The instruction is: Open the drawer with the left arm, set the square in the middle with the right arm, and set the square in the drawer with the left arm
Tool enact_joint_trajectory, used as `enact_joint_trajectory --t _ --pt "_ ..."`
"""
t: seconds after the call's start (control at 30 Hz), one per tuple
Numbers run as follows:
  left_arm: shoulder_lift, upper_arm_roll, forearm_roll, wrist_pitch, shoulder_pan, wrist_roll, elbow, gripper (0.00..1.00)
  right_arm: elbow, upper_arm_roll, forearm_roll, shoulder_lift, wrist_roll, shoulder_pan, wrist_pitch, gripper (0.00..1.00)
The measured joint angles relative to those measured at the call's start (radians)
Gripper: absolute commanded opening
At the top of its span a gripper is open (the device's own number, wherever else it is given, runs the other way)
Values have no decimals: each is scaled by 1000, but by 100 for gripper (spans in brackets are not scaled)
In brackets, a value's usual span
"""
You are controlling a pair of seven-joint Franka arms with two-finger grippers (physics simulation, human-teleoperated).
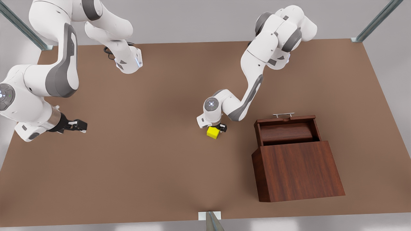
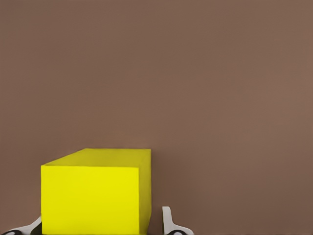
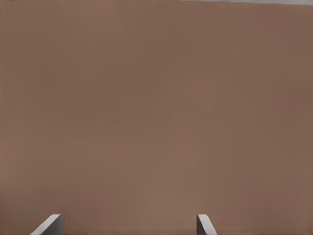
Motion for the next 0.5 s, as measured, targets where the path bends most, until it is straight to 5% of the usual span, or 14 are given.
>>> enact_joint_trajectory --t 0.17,0.5 --pt "7 0 0 8 1 6 2 74 21 -1 6 4 -4 0 -7 100" --pt "-29 3 4 -19 3 6 27 71 24 -1 -4 17 2 -12 2 100"
